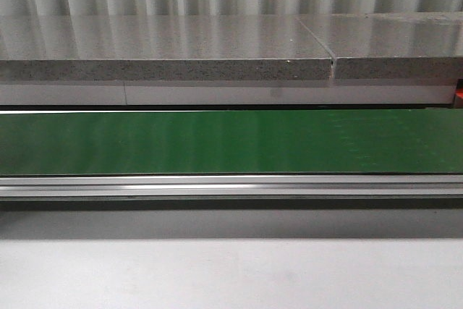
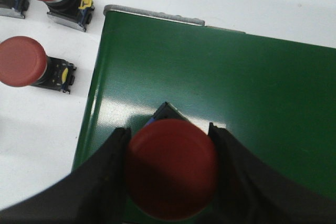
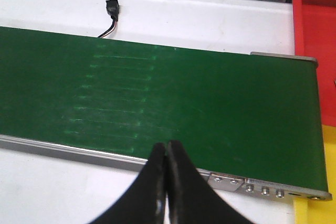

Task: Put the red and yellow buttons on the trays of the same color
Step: 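Lower the red button onto the belt and open the left gripper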

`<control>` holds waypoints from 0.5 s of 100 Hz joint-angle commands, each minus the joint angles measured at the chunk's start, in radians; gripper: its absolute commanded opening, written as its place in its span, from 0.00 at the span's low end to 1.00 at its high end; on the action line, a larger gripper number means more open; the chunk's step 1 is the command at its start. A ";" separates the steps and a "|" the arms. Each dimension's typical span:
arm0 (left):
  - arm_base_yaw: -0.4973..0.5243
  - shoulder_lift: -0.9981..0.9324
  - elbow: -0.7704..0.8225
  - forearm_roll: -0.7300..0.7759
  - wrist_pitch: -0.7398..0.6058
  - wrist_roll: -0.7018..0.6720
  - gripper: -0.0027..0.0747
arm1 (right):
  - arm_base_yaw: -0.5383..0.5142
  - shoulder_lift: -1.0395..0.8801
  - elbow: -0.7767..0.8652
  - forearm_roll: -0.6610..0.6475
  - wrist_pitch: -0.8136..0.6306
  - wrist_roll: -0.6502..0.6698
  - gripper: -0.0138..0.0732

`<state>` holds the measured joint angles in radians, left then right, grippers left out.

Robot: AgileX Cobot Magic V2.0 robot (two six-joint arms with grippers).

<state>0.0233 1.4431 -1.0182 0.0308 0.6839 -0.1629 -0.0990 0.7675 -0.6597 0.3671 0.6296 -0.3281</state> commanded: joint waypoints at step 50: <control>-0.008 0.019 -0.097 -0.060 0.062 0.076 0.91 | 0.002 -0.008 -0.025 0.006 -0.055 -0.007 0.08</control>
<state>0.0233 1.4946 -1.0799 0.0000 0.7644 -0.1138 -0.0990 0.7675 -0.6597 0.3671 0.6296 -0.3296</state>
